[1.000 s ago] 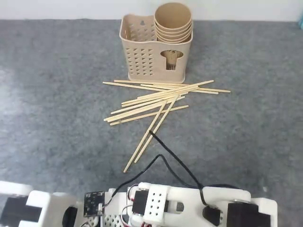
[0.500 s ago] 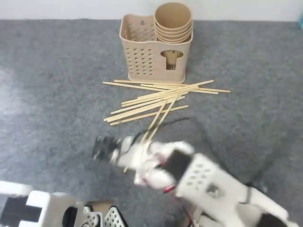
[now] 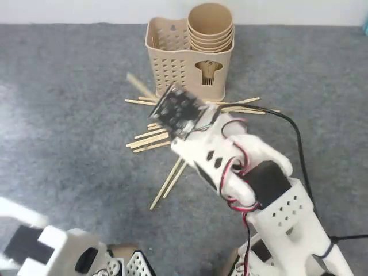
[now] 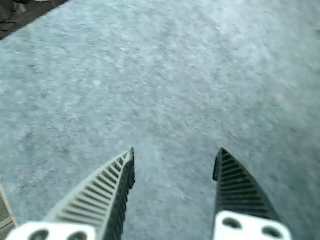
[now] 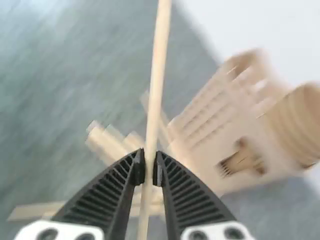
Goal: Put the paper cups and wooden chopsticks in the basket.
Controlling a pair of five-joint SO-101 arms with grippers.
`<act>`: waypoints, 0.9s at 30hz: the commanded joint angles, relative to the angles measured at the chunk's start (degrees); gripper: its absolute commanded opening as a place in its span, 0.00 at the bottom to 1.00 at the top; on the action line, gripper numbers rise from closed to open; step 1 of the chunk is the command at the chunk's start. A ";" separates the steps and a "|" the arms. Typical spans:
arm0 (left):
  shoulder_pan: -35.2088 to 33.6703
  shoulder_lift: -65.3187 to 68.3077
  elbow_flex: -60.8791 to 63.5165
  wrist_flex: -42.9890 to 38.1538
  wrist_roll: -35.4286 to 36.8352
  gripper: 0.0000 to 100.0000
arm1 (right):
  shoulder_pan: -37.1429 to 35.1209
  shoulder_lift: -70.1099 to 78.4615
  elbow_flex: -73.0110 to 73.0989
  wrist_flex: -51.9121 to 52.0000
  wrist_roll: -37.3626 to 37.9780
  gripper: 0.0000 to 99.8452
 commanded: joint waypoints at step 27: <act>52.22 -44.31 50.42 -9.58 1.85 0.24 | 16.04 58.42 -43.43 -61.85 -24.79 0.01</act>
